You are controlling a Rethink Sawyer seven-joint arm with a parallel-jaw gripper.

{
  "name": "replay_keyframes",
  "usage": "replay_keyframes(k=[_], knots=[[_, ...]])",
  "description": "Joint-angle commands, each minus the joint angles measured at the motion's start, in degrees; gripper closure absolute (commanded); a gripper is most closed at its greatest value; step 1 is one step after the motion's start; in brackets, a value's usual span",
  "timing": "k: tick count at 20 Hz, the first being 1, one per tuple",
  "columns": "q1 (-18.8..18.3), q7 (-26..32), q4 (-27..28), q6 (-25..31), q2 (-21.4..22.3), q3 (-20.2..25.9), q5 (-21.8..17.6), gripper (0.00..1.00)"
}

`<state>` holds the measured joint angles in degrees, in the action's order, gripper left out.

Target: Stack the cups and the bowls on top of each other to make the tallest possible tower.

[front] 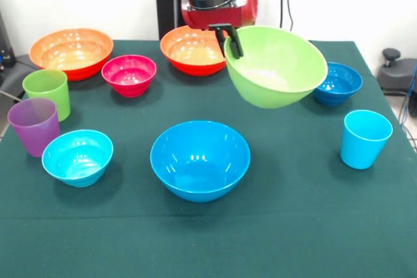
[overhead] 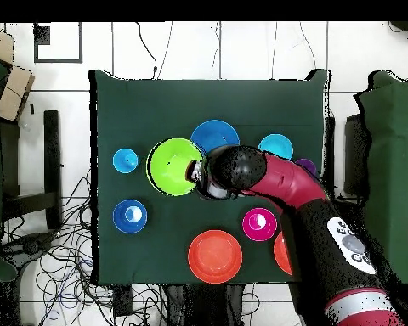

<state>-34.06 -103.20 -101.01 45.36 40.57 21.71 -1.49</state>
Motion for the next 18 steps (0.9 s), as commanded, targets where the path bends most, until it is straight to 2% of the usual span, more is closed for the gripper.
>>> replay_keyframes(k=[1, 7, 15, 18], knots=[[0.0, 8.3, 7.0, 7.2, -4.3, 3.1, -5.7, 1.00], [0.2, 8.9, 16.5, 13.8, -8.8, 3.1, -6.7, 1.00], [-0.5, 11.7, 26.0, 16.5, -15.9, 3.5, -9.4, 1.00], [-1.0, 12.7, 28.2, 17.8, -17.2, 3.8, -10.0, 1.00]])
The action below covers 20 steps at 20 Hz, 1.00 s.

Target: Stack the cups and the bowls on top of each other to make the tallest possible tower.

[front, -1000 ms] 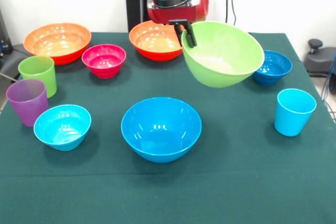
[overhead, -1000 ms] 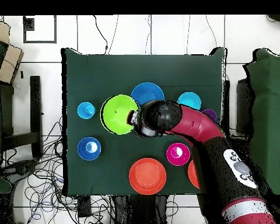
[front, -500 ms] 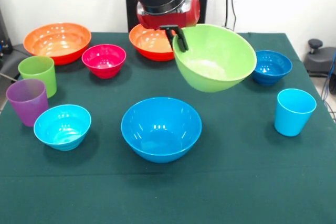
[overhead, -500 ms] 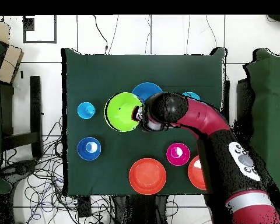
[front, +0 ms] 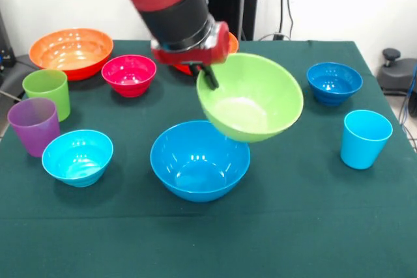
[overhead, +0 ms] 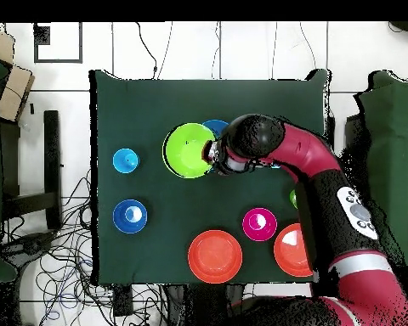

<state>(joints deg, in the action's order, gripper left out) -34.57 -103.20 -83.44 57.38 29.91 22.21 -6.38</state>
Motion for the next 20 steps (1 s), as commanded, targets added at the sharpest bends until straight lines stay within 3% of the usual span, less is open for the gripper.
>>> replay_keyframes(k=[1, 10, 20], knots=[[-0.7, 13.1, 11.4, 6.4, -7.0, 3.5, -5.3, 1.00], [-3.1, 15.9, 14.4, 10.0, -9.6, 5.7, -5.7, 1.00], [-5.0, 15.8, 10.7, 8.5, -7.2, 7.7, -7.2, 1.00]])
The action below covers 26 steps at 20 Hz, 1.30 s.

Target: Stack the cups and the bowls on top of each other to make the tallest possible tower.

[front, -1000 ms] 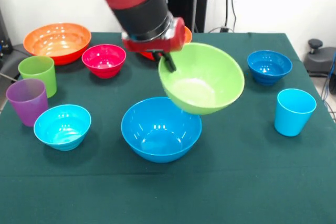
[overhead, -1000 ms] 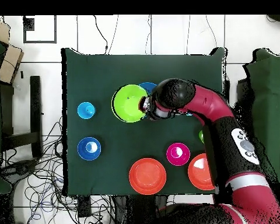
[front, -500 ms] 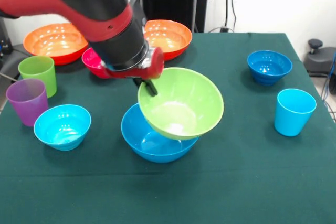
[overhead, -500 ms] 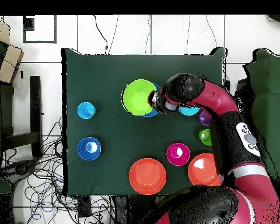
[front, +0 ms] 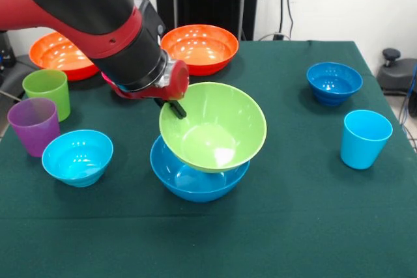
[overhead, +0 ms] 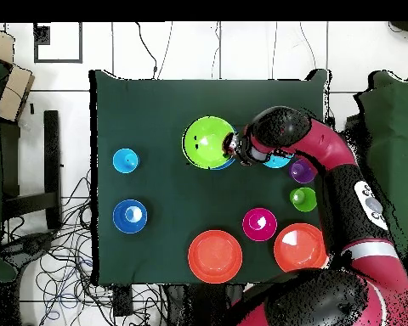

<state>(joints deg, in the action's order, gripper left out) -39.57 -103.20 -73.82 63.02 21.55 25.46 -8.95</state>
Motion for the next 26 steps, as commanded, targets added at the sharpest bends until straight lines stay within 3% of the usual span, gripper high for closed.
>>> replay_keyframes(k=[1, 11, 12, 26], knots=[[0.1, 15.7, 1.1, 2.9, 1.2, 4.6, -4.8, 1.00], [0.0, 15.1, 0.1, 1.9, 1.5, 5.0, -5.6, 1.00], [0.0, 14.8, -0.2, 1.6, 1.6, 5.2, -5.6, 0.00], [-0.3, 12.7, -1.2, 1.1, 2.7, 5.2, -7.3, 0.00]])
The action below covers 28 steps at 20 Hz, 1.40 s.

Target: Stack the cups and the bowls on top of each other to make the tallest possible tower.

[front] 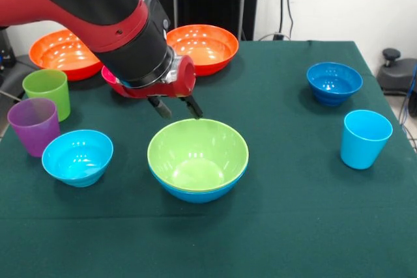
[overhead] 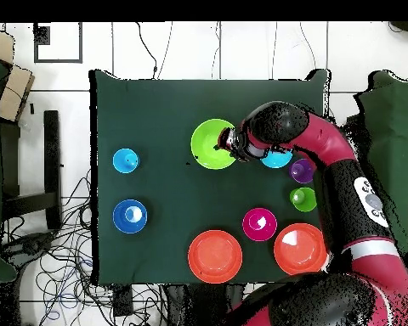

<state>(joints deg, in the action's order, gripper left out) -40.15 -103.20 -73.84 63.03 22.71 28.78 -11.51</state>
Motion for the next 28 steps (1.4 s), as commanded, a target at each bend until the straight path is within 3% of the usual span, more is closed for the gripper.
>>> replay_keyframes(k=[1, 5, 7, 11, 12, 28], knots=[[0.1, 12.6, -1.4, 0.9, 1.7, 2.1, -4.8, 0.00], [0.1, 12.1, -2.2, 0.6, 1.8, 2.7, -4.6, 0.00], [0.5, 10.8, -4.1, 1.0, 4.0, 2.9, -3.9, 0.00], [3.0, 4.5, -11.1, 5.2, 16.6, 1.7, -1.1, 0.00], [3.5, 3.5, -11.8, 5.6, 17.6, 1.5, -0.8, 0.00], [7.7, -3.2, -27.7, -16.6, 19.9, -0.9, -5.2, 0.00]])
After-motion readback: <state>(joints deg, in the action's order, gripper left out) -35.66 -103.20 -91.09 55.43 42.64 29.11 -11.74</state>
